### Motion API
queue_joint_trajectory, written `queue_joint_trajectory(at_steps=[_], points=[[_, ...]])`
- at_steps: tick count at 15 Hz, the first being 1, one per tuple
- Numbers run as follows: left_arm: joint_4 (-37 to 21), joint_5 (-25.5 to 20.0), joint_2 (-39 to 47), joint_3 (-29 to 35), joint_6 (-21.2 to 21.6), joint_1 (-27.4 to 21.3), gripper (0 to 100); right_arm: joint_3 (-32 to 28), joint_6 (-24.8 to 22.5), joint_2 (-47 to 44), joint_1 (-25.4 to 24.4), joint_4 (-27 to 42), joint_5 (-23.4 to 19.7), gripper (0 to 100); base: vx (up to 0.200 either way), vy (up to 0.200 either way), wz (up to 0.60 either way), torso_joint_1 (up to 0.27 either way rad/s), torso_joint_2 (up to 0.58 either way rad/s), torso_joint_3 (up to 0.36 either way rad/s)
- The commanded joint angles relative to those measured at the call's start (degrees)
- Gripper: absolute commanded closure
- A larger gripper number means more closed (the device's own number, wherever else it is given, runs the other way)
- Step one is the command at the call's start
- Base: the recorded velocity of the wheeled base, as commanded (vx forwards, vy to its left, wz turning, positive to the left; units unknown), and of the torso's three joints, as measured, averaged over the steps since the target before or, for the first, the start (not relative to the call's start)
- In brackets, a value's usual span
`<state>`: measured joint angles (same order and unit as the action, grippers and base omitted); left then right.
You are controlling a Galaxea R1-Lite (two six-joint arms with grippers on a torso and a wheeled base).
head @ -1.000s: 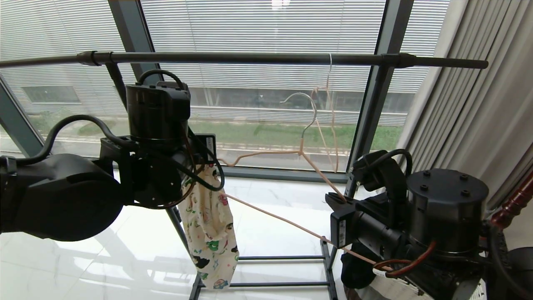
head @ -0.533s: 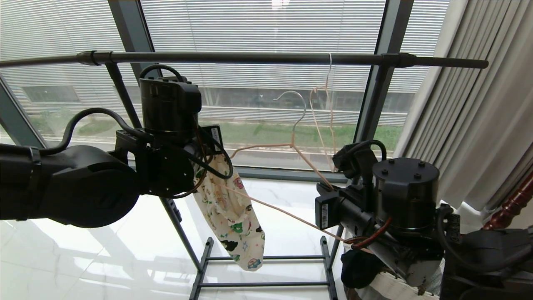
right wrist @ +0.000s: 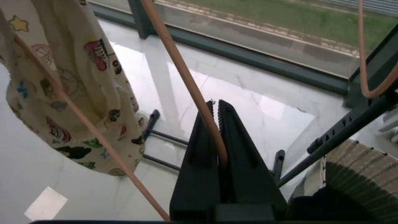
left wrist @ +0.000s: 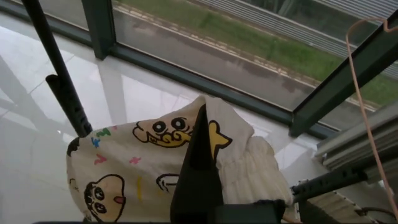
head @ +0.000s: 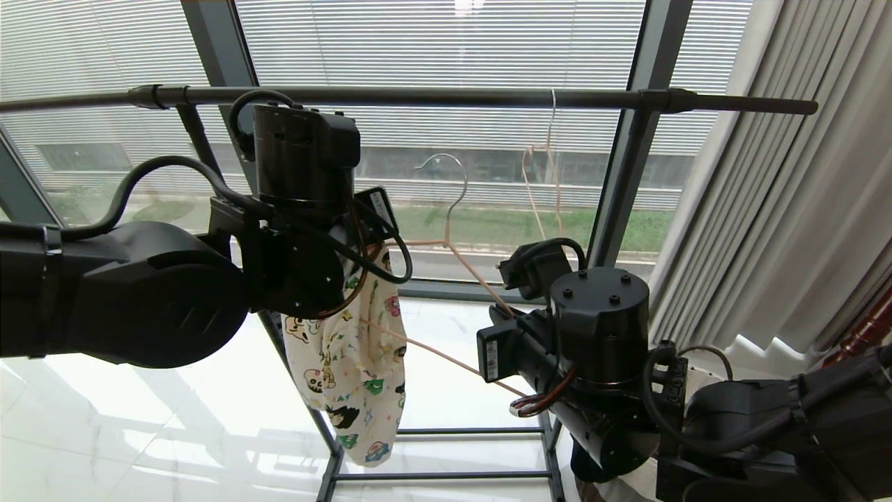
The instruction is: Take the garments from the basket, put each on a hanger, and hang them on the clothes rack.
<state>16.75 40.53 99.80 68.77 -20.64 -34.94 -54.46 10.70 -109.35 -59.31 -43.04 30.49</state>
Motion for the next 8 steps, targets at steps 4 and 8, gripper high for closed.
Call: queue_joint_trajectory(at_steps=[4, 8], points=[[-0.75, 2.44, -0.05, 2.07, 1.48, 4.26, 100, 2.16, -0.68, 0.45, 1.56, 0.07, 6.78, 100, 0.0, 0.0, 0.0, 0.0, 0.0, 0.0], [-0.75, 4.47, -0.05, 1.9, 2.97, 5.06, 100, 2.51, -2.09, 2.21, 4.29, 0.07, 10.91, 100, 0.0, 0.0, 0.0, 0.0, 0.0, 0.0]])
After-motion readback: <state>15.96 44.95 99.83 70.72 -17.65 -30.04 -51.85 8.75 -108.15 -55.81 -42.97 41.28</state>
